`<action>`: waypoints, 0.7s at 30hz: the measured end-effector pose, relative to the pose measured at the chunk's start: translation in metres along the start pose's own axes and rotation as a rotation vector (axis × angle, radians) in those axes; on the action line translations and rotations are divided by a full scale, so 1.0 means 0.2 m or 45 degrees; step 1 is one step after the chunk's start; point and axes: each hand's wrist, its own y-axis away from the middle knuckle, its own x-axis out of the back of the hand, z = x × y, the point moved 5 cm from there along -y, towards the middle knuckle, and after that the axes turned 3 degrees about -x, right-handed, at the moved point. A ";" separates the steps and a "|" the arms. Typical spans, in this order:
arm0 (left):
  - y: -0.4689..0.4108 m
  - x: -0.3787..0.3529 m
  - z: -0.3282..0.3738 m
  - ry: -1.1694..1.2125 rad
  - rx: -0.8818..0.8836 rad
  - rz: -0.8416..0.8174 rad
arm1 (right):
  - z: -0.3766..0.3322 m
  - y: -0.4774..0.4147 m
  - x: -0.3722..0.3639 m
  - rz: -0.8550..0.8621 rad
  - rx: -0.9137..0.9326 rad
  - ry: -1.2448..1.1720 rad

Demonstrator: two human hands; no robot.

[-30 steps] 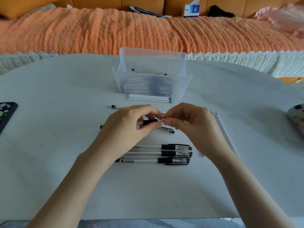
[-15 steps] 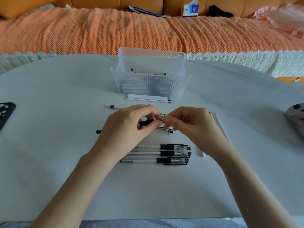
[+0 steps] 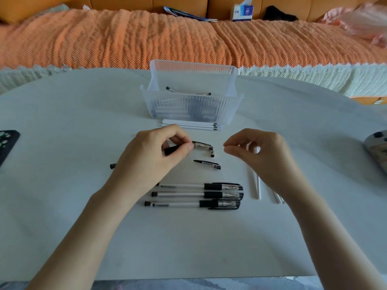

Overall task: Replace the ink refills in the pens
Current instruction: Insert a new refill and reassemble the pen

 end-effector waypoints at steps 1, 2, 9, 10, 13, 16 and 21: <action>0.00 0.01 -0.01 -0.011 0.007 0.007 | 0.03 -0.01 0.01 0.004 -0.009 0.101; 0.00 0.01 -0.01 -0.020 0.015 0.008 | 0.05 -0.01 0.01 0.002 -0.009 0.208; 0.00 -0.01 -0.03 -0.093 0.053 -0.026 | 0.08 -0.03 -0.02 -0.032 0.057 0.513; 0.00 -0.01 -0.04 -0.100 0.057 -0.026 | 0.08 -0.03 -0.02 -0.030 0.073 0.528; 0.00 0.00 -0.04 -0.112 0.068 -0.028 | 0.09 -0.03 -0.03 -0.021 0.076 0.540; 0.00 0.00 -0.04 -0.114 0.074 -0.044 | 0.09 -0.03 -0.01 0.023 0.088 0.522; 0.00 -0.02 -0.03 -0.092 0.088 -0.080 | 0.01 -0.04 -0.07 0.030 0.277 0.439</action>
